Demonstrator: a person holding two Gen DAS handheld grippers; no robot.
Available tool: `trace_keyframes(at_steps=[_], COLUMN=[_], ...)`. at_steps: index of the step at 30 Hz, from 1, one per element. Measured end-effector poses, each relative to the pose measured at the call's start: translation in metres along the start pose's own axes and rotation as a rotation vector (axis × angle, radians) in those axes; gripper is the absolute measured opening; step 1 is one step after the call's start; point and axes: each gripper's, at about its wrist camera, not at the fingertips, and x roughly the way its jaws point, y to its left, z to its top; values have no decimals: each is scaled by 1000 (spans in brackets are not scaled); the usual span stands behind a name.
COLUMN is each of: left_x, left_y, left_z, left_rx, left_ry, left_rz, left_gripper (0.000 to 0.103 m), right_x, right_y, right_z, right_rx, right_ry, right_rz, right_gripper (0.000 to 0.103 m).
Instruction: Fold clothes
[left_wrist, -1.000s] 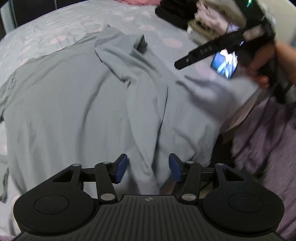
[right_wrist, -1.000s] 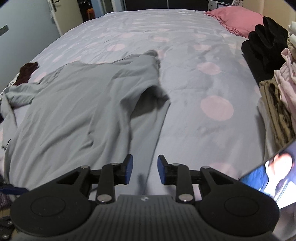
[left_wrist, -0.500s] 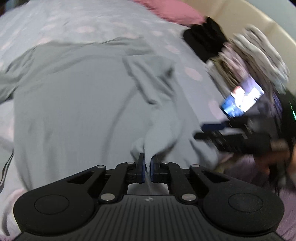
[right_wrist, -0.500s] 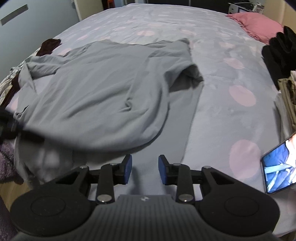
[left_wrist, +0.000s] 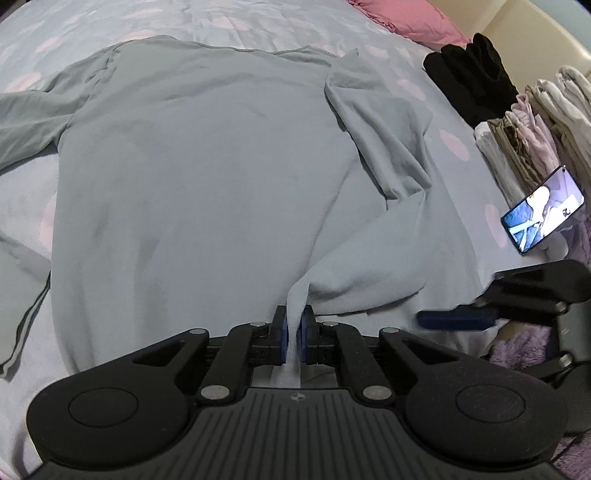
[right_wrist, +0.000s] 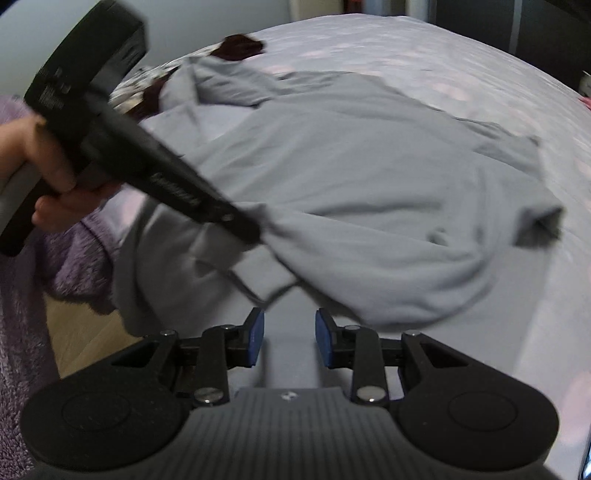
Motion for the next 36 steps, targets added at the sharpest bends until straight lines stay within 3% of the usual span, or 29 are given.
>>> trace_keyframes(at_steps=[2,4,6,8,9,10,13,16,22,28,34,36], left_x=[-6,-11,-15,-16,-15,-13,-6,-9,-37,-60,-61,-61], left_y=[1,3,6,9,10,10,8,6,-19,-80,-132,-140], left_z=[-3,-5,-10,-14,-16,-17,-18,-16,-14,-25,-47,-55], left_rx=[-3,-6,-18,-22,-22,-15,-9,-4,17,123,220,243], left_ry=[-8,-13,-13,-4,3,14,31,26,7,21,82,112], left_rz=[-1,-8,-18,-22,-22,-19,-12,-30,-197,-372,-448,-451], left_gripper=[14,28,35,36,36,30,12,4,3,3,2,2], right_x=[7,14,20,20,17,13,2,-9,-30,-110,-163,-158], right_y=[8,16,22,25,25,25,24,23,21,4,9,12], right_z=[4,8,11,13,13,14,15,16,18,8,-18,-27], right_rx=[-47,-96,-149,-180,-182,-183,-186,-190,-197,-76,-22,-12], right_ry=[4,8,13,18,20,21,26,32,42,62,127,147], right_rz=[12,19,6,-11,-15,-19,-31,-43,-67,-102,-145,-128], right_gripper=[33,33,33,33,32,24,13,8,8,8,7,7])
